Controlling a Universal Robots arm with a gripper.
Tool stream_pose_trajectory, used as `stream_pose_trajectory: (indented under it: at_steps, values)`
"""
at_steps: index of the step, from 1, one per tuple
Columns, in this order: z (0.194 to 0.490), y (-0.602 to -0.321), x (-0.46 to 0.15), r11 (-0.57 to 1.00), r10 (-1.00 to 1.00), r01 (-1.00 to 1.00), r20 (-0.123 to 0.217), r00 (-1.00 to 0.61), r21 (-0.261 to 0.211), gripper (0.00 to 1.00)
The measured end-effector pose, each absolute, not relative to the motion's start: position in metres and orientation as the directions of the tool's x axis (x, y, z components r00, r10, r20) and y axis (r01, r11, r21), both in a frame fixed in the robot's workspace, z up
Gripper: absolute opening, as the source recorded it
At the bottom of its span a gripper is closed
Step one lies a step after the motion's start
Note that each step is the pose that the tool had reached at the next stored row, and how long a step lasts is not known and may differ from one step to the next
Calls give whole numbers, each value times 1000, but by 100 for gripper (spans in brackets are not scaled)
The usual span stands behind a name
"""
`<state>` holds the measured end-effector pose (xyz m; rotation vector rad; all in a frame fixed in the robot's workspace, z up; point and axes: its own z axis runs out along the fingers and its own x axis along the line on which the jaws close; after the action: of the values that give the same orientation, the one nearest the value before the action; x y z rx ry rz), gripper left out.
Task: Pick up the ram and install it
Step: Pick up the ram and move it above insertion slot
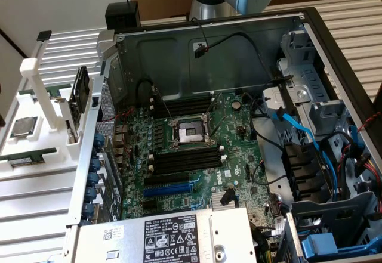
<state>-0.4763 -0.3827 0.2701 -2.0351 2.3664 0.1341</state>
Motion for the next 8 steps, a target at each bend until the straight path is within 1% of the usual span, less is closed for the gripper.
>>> stream_pose_trajectory:
  at_steps: [3,8]
  values:
    - [268,-383,-476,148,-986,-988,-69,-151,52,33]
    - [262,-384,-476,148,-986,-989,-72,-150,33,33]
